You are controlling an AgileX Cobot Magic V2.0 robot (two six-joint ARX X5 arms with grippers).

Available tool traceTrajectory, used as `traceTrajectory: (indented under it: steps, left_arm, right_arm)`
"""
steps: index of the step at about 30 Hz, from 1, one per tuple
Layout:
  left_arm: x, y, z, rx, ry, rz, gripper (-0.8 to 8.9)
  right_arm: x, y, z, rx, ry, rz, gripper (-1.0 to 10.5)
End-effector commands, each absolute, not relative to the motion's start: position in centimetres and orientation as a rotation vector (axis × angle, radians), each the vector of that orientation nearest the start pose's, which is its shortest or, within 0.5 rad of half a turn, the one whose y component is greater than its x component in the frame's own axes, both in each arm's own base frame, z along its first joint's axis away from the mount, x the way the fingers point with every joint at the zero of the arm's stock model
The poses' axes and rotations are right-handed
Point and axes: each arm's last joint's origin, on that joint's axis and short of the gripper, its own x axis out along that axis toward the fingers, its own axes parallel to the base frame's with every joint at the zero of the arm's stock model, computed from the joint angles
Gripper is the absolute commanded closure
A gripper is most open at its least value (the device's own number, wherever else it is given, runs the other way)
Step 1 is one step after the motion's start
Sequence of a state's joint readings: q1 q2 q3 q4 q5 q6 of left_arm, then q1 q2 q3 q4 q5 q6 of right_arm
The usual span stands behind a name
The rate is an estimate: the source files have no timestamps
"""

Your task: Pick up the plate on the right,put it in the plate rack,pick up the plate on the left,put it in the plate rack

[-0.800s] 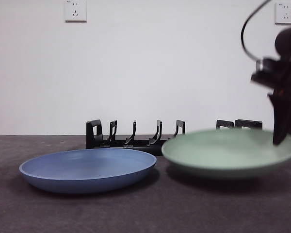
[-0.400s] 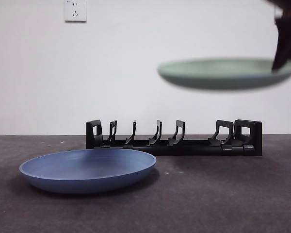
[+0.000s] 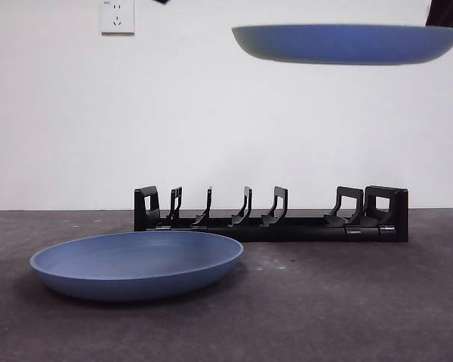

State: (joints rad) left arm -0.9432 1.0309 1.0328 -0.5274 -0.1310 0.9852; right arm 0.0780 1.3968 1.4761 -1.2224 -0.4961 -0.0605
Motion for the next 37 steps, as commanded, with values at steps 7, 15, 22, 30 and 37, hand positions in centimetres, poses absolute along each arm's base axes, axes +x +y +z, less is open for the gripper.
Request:
traceTrajectory:
  steps: [7, 15, 22, 30, 37]
  left_arm:
    - [13.3, -19.5, 33.5, 1.325, -0.055, -0.974, 2.16]
    - [12.7, -20.9, 32.7, 1.375, -0.081, -1.037, 4.47]
    - [12.5, -21.2, 32.5, 1.381, -0.082, -1.055, 7.03]
    - [12.4, -21.1, 32.0, 1.408, -0.041, -1.080, 8.22]
    - [12.3, -21.0, 31.7, 1.420, -0.011, -1.095, 8.22]
  right_arm:
    - [24.7, 5.8, 36.3, 0.143, 1.106, 0.640, 9.6]
    - [24.7, 6.5, 36.3, 0.148, 1.100, 0.652, 9.6]
    - [24.6, 6.5, 36.3, 0.148, 1.103, 0.652, 9.6]
    - [24.8, 6.6, 36.4, 0.146, 1.088, 0.655, 9.6]
    - [24.8, 6.6, 36.4, 0.144, 1.079, 0.656, 9.6]
